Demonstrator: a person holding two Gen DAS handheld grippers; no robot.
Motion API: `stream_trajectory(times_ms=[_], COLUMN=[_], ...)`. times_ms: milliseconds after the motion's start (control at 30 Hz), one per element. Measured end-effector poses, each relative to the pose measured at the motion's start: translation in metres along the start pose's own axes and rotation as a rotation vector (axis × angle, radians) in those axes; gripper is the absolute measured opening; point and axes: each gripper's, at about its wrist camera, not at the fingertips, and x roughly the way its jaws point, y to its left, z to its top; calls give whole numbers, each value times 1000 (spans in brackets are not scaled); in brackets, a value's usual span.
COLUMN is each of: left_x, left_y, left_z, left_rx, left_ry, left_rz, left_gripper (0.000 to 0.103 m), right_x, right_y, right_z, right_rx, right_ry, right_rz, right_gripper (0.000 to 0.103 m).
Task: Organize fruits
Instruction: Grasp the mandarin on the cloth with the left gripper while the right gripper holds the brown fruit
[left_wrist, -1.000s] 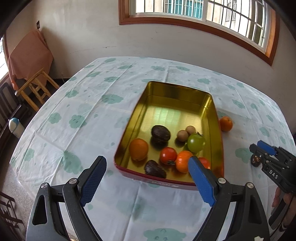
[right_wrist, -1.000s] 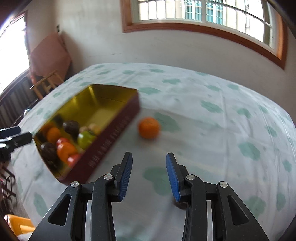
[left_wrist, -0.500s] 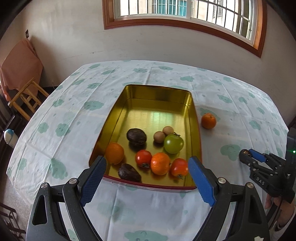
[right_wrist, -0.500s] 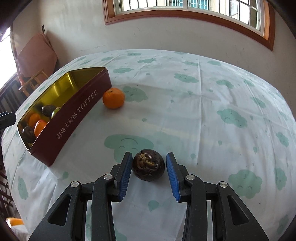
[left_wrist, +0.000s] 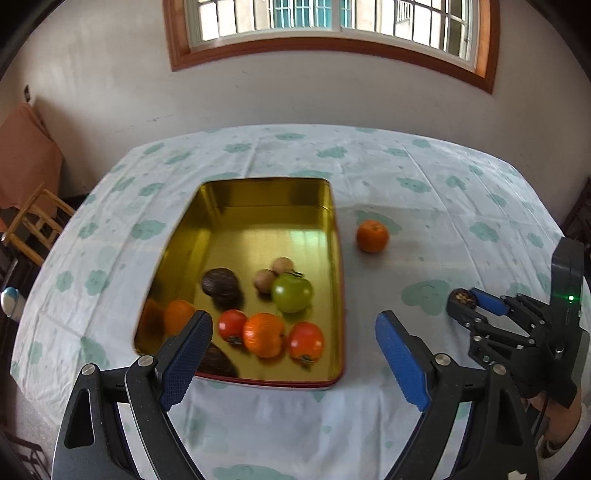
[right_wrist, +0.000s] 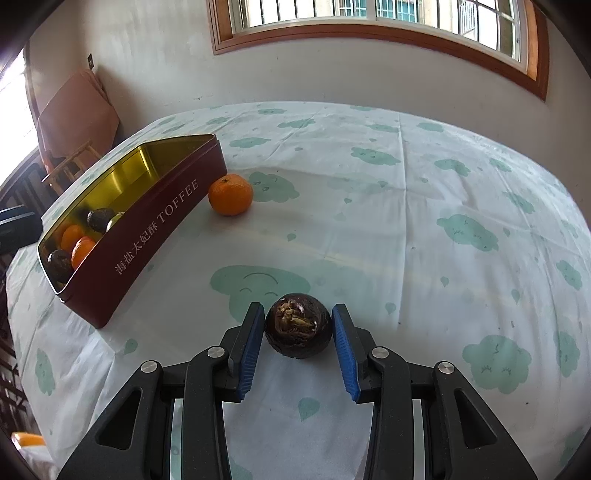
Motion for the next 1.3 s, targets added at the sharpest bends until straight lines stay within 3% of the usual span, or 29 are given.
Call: stream_trajectory(times_ms=[400, 667, 967, 1133, 1300], left_x=[17, 24, 39, 48, 58], left_y=[-33, -48, -56, -64, -73], left_z=[-1, 2, 17, 29, 37], left_rx=[52, 71, 55, 69, 82], left_ry=[69, 73, 67, 58, 54], left_rz=[-43, -55, -100, -84, -78], left_gripper=[88, 88, 87, 83, 78], right_x=[1, 2, 6, 5, 5], right_y=[0, -5, -73, -119, -141], right_z=[-6, -4, 7, 11, 12], right_rx=[-15, -16, 86, 147, 151], right_ry=[15, 2, -5, -8, 0], right_rz=[14, -9, -145, -208, -242], right_gripper=[40, 39, 39, 39, 39])
